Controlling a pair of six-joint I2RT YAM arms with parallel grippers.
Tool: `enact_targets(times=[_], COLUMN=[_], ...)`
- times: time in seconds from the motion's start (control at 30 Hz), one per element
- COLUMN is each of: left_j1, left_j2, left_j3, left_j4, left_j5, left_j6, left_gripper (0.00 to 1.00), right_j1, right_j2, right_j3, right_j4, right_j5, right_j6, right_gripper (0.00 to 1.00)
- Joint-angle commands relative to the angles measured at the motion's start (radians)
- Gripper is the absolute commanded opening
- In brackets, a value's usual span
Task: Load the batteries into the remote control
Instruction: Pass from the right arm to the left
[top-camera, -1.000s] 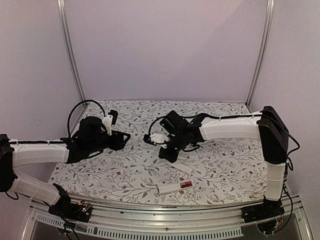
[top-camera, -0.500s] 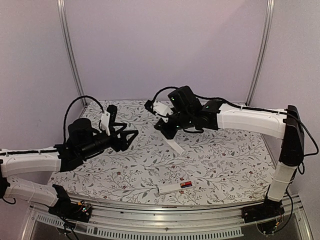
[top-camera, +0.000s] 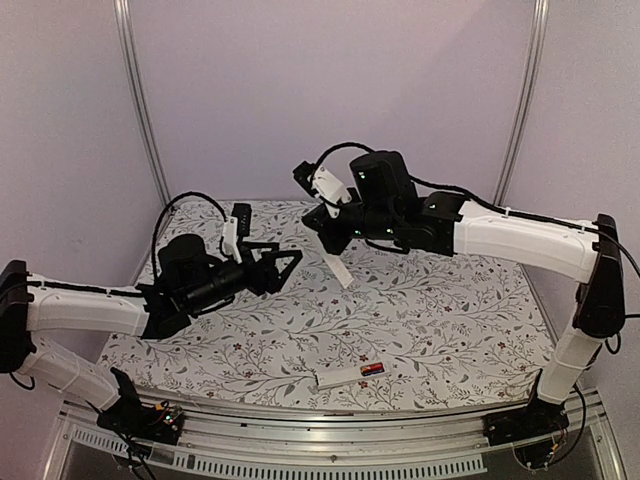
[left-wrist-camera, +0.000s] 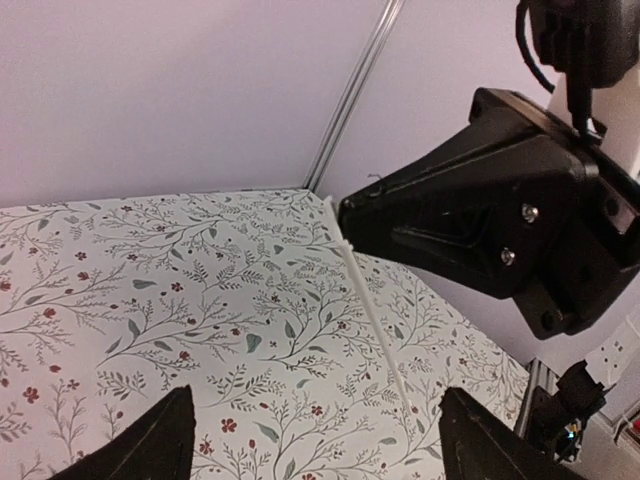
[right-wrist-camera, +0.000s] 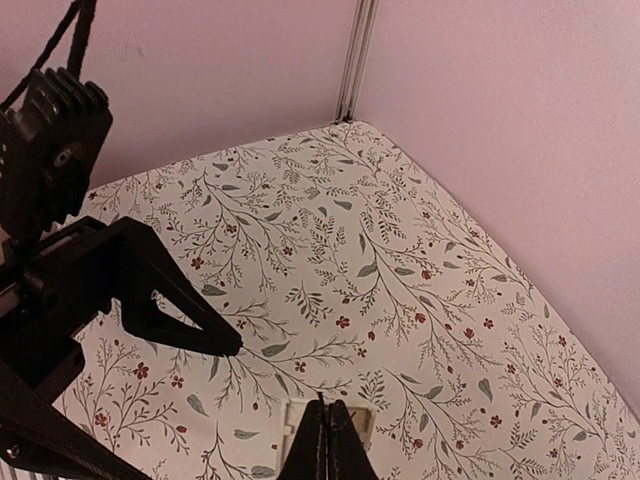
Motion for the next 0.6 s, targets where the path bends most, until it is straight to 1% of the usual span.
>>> enact_targets(times=[0.0, 0.23, 0.33, 0.47, 0.57], left_j1=[-0.031, -0.056, -0.062, -0.062, -0.063], left_j2=[0.058, 0.132, 0.164, 0.201, 0.217], left_j3=[0.044, 0.082, 0.106, 0.129, 0.147], left_j4=[0.102, 0.154, 0.152, 0.162, 0.171], left_j5=[0.010, 0.037, 0.017, -0.047, -0.052], left_j6=[-0.084, -0.108, -0.114, -0.138, -0.140], left_gripper=[0.83, 0.84, 0.83, 0.75, 0.66], right_j1=[0.020, 0.034, 0.039, 0.048, 0.052], right_j2=[-0.041, -0.039, -0.036, -0.035, -0.035], right_j3=[-0.017, -0.019, -0.019, -0.019, -0.023], right_j4=[0.072, 0.091, 0.097, 0.109, 0.110], right_j5=[0.023, 0.038, 0.045, 0.053, 0.055], right_j6=[0.029, 0.029, 0.027, 0.024, 0.022], right_gripper=[0.00, 0.00, 0.00, 0.00, 0.00])
